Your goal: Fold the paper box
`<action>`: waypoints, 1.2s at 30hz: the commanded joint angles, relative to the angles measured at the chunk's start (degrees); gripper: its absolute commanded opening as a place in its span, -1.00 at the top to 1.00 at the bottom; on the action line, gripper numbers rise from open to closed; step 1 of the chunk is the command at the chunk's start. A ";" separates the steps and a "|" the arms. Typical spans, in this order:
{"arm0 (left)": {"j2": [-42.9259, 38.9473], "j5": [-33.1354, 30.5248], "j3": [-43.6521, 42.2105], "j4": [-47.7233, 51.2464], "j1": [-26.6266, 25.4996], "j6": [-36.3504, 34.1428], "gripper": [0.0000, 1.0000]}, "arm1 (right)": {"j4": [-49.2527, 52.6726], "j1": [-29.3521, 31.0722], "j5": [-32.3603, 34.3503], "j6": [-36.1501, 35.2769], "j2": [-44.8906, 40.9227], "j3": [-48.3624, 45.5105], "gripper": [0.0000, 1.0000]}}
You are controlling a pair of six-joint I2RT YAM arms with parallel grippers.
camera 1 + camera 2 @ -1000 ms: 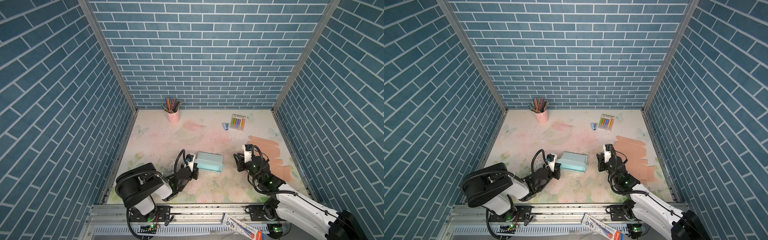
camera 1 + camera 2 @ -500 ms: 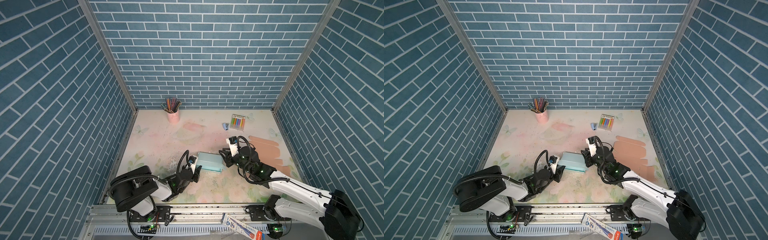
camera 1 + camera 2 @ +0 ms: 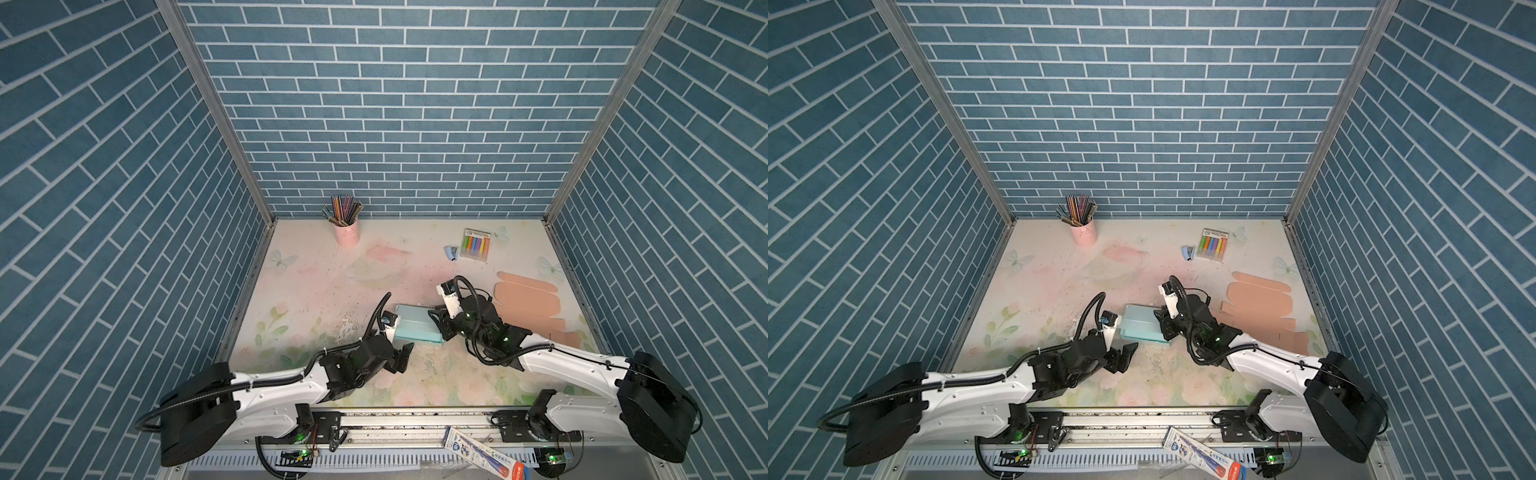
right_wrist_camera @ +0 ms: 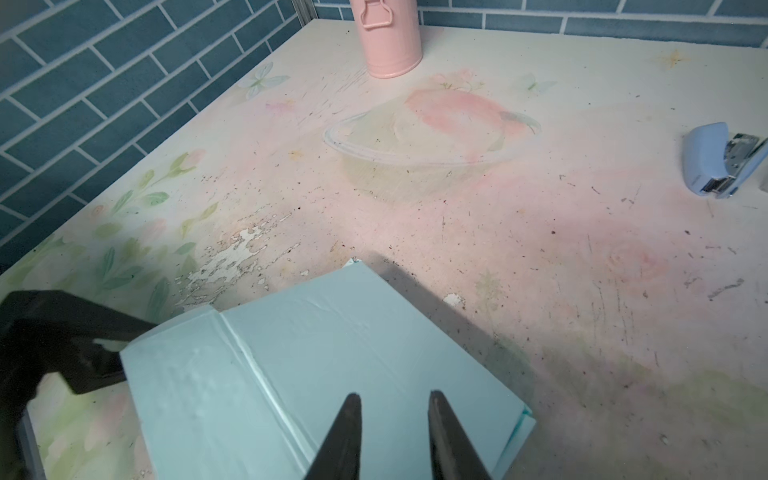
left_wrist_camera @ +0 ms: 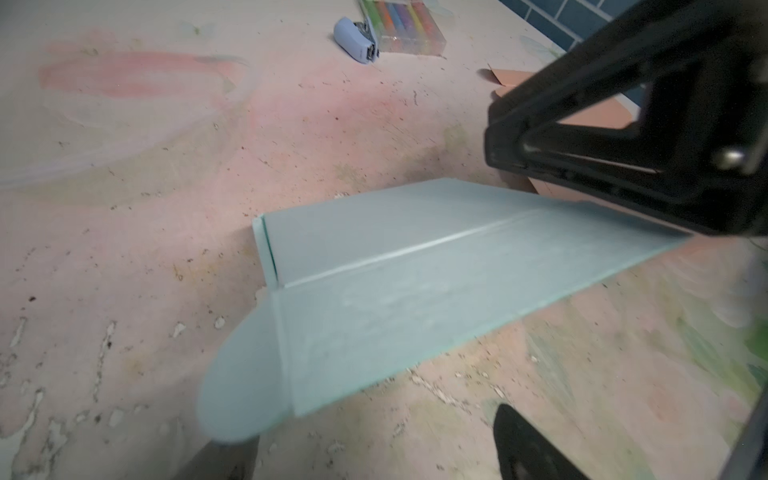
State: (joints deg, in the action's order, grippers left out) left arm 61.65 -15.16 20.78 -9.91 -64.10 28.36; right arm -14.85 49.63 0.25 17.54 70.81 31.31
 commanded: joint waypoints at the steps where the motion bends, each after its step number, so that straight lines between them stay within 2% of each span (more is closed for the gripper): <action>1: -5.14 4.61 2.44 12.77 -1.71 2.21 -0.77 | -1.23 0.69 0.19 -1.15 1.41 1.73 0.42; 5: -8.24 2.19 8.67 21.23 -1.81 1.14 -0.77 | 0.04 1.23 -0.08 -1.30 3.47 2.36 0.43; 10: -9.58 4.70 14.06 18.93 1.27 -2.50 -0.77 | 1.22 2.26 0.97 -1.04 4.80 2.38 0.44; 12: -8.27 6.50 15.57 17.80 5.30 -3.90 -0.77 | 1.07 2.58 1.65 -1.02 4.62 2.01 0.44; 16: -3.00 13.19 15.43 12.47 16.53 -6.12 -0.77 | 1.27 3.05 2.48 -1.09 5.20 1.82 0.44; 19: 1.59 17.50 13.59 6.91 21.90 -6.78 -0.76 | 1.83 3.46 3.34 -1.10 5.30 1.66 0.44; 21: 4.56 19.12 12.22 3.81 23.74 -6.83 -0.68 | 1.80 3.53 3.49 -0.96 5.06 1.07 0.45; 26: 10.93 22.21 10.40 -0.69 24.22 -6.70 -0.47 | 1.76 3.46 1.74 -0.93 4.44 0.15 0.44; 30: 13.20 21.90 7.77 -3.17 24.19 -5.89 -0.29 | 1.76 3.68 0.94 -0.58 4.17 -0.55 0.45; 36: 16.15 23.32 4.36 -7.24 24.23 -4.41 -0.18 | 2.02 3.64 0.99 0.19 4.58 -1.73 0.45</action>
State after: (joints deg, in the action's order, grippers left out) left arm 76.58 7.20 26.81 -14.35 -40.14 23.00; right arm -14.09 52.88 1.63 17.56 75.44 30.35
